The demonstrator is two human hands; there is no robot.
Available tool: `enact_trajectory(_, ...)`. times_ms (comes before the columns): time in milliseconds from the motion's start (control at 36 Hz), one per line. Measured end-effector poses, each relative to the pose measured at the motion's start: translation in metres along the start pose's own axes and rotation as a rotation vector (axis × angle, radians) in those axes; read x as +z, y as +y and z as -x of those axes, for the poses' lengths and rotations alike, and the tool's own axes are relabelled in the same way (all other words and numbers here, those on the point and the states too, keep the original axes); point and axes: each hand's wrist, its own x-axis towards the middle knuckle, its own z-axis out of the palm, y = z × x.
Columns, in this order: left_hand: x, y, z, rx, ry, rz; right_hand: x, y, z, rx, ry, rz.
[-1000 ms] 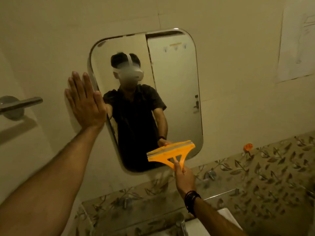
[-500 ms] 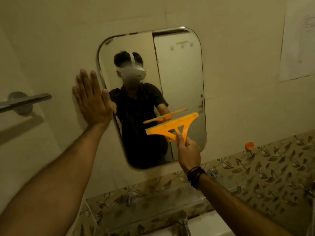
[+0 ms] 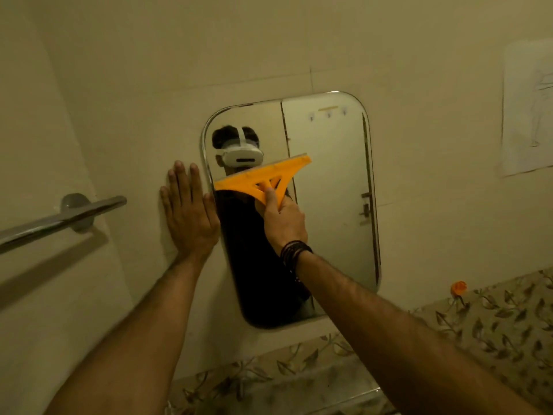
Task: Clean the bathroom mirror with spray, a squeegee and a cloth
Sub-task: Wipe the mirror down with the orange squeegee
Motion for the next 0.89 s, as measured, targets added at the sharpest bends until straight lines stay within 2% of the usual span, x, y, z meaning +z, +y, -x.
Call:
enact_trajectory(139, -0.003, -0.006, 0.011, 0.007, -0.073, 0.037, 0.008, 0.060, 0.047, 0.047, -0.082, -0.068)
enact_trajectory(250, -0.005, -0.017, 0.027, 0.044, -0.113, 0.016, 0.014, 0.116, 0.094, 0.145, -0.077, 0.048)
enact_trajectory(361, -0.006, -0.027, 0.042, 0.061, -0.135, 0.014, 0.014, 0.140, 0.126, 0.185, -0.100, 0.120)
enact_trajectory(500, -0.008, -0.033, 0.049, 0.087, -0.157, 0.005, 0.009, 0.116, 0.122, 0.083, -0.031, 0.101)
enact_trajectory(667, -0.005, -0.037, 0.049, 0.089, -0.162, 0.036, 0.009, 0.026, 0.055, -0.143, 0.052, 0.049)
enact_trajectory(778, -0.002, -0.037, 0.051, 0.090, -0.141, -0.012, 0.012, -0.010, 0.013, -0.164, -0.009, 0.110)
enact_trajectory(889, -0.002, -0.038, 0.053, 0.085, -0.141, 0.009, 0.008, 0.016, 0.013, -0.107, -0.037, 0.134)
